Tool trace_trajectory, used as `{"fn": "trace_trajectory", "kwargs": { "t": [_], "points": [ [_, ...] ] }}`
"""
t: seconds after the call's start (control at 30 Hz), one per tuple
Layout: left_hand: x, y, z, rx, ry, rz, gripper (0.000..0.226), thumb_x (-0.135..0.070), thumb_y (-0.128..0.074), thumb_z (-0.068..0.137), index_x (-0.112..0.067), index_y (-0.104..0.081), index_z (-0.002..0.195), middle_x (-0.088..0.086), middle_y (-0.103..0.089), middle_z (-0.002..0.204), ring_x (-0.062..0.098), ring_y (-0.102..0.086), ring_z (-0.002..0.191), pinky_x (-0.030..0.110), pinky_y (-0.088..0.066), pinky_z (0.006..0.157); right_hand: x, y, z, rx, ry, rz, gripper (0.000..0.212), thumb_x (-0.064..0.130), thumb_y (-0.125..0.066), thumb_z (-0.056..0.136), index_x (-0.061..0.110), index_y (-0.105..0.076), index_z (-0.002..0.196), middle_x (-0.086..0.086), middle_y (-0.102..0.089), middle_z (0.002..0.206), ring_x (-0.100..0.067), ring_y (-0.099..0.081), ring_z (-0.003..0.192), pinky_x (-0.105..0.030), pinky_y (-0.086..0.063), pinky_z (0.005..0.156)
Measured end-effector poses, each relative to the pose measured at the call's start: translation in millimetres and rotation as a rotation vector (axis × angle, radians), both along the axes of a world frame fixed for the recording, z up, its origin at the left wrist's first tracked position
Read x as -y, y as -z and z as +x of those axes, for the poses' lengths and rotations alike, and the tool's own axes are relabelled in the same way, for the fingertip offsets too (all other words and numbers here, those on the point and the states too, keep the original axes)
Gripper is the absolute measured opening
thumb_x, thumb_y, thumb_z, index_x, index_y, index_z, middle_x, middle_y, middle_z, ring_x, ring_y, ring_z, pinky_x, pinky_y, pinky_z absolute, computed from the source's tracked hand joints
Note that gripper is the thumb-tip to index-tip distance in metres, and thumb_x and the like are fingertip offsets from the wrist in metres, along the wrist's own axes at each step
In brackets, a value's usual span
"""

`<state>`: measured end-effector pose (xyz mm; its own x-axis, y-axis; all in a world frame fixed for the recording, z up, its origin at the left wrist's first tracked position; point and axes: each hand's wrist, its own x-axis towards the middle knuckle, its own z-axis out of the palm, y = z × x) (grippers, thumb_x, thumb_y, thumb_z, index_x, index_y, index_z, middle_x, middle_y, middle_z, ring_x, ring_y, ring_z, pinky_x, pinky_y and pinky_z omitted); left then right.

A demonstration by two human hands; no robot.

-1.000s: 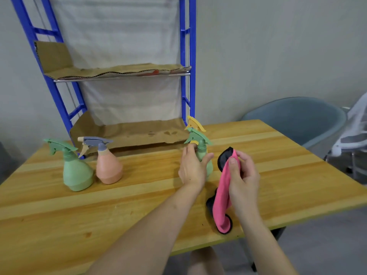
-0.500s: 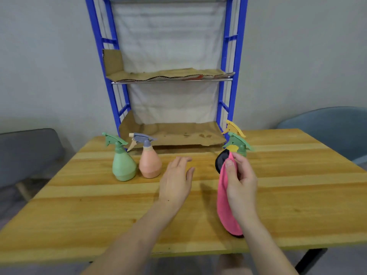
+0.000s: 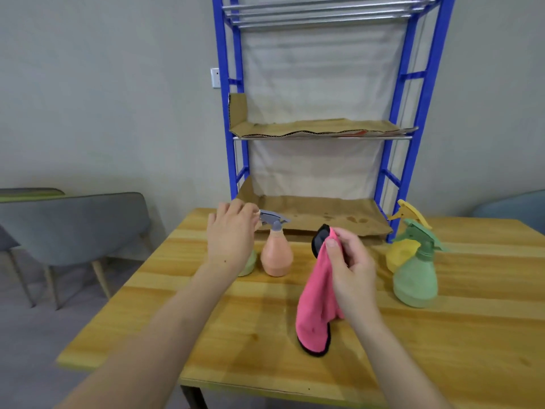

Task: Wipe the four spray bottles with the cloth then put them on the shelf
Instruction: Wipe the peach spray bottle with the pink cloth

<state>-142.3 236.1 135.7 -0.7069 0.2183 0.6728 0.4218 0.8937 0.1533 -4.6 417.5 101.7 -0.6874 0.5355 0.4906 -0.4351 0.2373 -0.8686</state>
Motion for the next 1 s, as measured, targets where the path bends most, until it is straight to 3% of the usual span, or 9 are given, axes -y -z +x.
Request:
{"fn": "trace_trajectory", "kwargs": {
  "t": [0.2,0.3,0.43,0.7,0.83,1.0],
  "points": [
    [4,-24,-29,0.1,-0.009,-0.147,0.029,-0.034,-0.044,0.109,-0.03,-0.065,0.129,-0.006,-0.064,0.125,0.027,-0.044,0.116,0.036,-0.032,0.088,7,-11,0,0.01,-0.031,-0.013,0.025,0.017,-0.06,0.104,0.038,-0.068,0.114,0.019,-0.073,0.115,-0.001,-0.065,0.114,-0.023,-0.051,0.099],
    [-2,-25,-35,0.149,0.027,-0.193,0.027,-0.036,-0.044,0.109,-0.033,-0.066,0.125,-0.01,-0.067,0.12,0.024,-0.043,0.114,0.033,-0.029,0.085,5,-12,2,0.014,-0.039,-0.007,0.024,0.017,-0.06,0.104,0.035,-0.068,0.116,0.019,-0.073,0.115,0.0,-0.065,0.114,-0.019,-0.051,0.097],
    [-11,-22,-35,0.164,0.053,-0.197,0.023,-0.035,-0.049,0.106,-0.033,-0.068,0.118,-0.01,-0.07,0.108,0.022,-0.044,0.109,0.031,-0.026,0.081,-3,-12,3,0.018,-0.031,-0.008,0.022,0.016,-0.06,0.104,0.028,-0.069,0.121,0.018,-0.072,0.116,0.0,-0.065,0.115,-0.022,-0.052,0.097],
    [-21,-14,-17,0.148,0.113,-0.142,0.023,-0.038,-0.047,0.107,-0.034,-0.065,0.121,-0.009,-0.07,0.107,0.021,-0.048,0.113,0.034,-0.033,0.087,-14,-12,6,-0.022,-0.024,-0.02,0.023,0.015,-0.059,0.104,0.029,-0.069,0.12,0.018,-0.073,0.115,-0.001,-0.065,0.114,-0.015,-0.05,0.093],
    [-21,-8,1,0.102,0.18,-0.131,0.022,-0.037,-0.046,0.108,-0.032,-0.064,0.119,-0.011,-0.07,0.109,0.019,-0.048,0.11,0.034,-0.033,0.087,-23,-13,6,-0.045,-0.023,-0.021,0.021,0.014,-0.058,0.104,0.026,-0.069,0.119,0.01,-0.074,0.114,-0.006,-0.067,0.113,-0.021,-0.053,0.095],
    [-19,-5,20,0.143,0.27,-0.006,0.017,-0.032,-0.049,0.106,-0.033,-0.065,0.112,-0.015,-0.07,0.106,0.018,-0.047,0.106,0.035,-0.033,0.088,-37,-19,6,0.005,-0.042,0.089,0.022,0.019,-0.058,0.105,0.027,-0.069,0.121,0.013,-0.073,0.118,-0.004,-0.064,0.118,-0.026,-0.051,0.102]
  ]
}}
